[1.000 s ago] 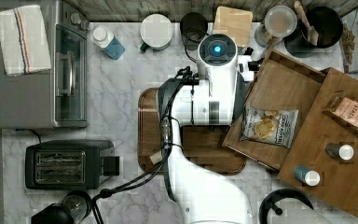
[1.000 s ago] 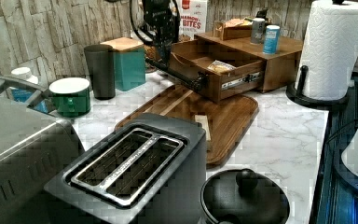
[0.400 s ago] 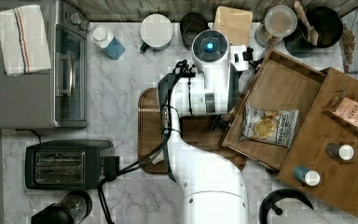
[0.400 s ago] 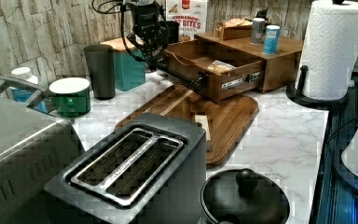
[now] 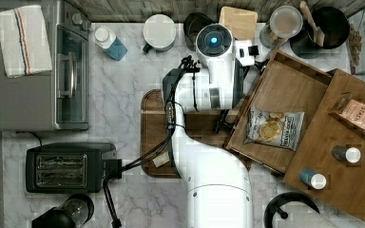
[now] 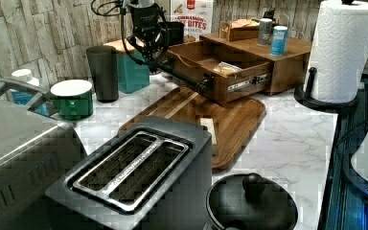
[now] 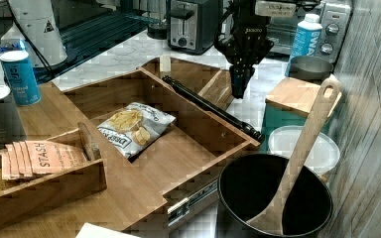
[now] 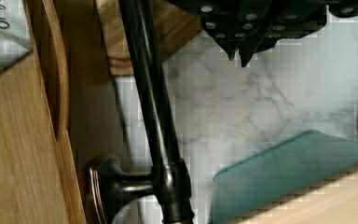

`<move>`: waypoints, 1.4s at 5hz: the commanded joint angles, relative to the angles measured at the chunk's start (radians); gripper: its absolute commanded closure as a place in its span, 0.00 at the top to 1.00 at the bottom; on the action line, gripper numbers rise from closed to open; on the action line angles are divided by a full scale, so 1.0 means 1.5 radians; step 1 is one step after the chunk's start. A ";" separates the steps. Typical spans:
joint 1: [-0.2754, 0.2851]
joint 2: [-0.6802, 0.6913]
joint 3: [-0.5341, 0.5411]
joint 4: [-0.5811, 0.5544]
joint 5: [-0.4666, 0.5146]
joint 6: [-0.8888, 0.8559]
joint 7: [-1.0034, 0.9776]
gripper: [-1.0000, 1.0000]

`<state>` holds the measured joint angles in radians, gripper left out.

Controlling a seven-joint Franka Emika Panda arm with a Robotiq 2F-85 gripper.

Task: Close the drawer.

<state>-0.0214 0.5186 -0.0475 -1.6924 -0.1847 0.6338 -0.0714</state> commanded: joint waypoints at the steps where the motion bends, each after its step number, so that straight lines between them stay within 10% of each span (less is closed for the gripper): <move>1: -0.024 0.017 0.005 0.071 0.009 0.035 -0.039 0.00; 7: -0.036 -0.025 -0.011 -0.009 0.028 0.028 -0.065 0.00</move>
<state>-0.0562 0.5820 -0.0492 -1.7002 -0.0822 0.6606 -0.0856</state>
